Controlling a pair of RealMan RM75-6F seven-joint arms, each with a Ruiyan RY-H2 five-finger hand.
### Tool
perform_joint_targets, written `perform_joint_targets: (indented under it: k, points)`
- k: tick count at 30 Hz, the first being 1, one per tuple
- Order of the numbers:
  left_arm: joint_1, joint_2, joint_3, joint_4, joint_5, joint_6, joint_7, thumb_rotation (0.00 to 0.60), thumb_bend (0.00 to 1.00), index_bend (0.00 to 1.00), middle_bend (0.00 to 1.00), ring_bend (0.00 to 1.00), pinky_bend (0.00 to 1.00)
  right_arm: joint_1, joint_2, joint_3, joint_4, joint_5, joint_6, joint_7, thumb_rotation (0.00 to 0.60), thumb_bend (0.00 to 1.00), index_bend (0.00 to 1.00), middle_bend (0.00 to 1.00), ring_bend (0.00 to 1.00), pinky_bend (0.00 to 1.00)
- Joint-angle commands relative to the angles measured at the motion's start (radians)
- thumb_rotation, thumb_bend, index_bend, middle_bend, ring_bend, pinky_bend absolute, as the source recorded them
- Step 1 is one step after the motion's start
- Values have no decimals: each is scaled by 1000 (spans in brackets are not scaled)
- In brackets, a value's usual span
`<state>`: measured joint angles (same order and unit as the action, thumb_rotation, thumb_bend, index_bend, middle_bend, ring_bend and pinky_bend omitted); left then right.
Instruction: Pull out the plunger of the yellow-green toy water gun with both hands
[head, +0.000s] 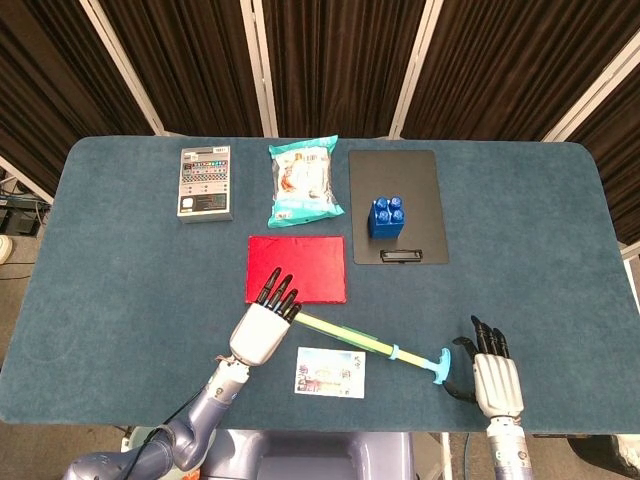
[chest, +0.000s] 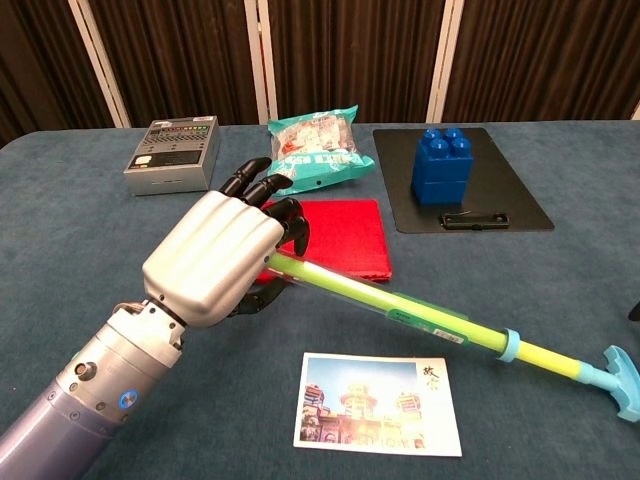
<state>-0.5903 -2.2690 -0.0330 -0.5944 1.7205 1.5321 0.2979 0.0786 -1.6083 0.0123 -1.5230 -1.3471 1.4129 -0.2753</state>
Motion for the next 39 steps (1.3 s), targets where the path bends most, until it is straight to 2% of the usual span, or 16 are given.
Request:
perform_joint_targets:
  k: [1,13,29,39]
  points:
    - [2,0,4,-1,1,2,1,600,529,802,318,121,50,14,-23,14,42,25,-41,28,600,201,319,17,0,0]
    - [3,0,10,1,0,10,6,600,527,802,317,121,50,16,-67,1,90,36,-85,50,600,200,319,17,0,0]
    - [-2,0,15,-7,-3,4,-9,600,527,802,317,121,50,16,-65,3,3,-15,-20,-71,600,201,320,17,0,0]
    - [-1,0,23,-11,2,10,-8,600,527,802,317,121,50,4,-78,-13,-2,-13,-21,-79,600,201,348,21,0,0]
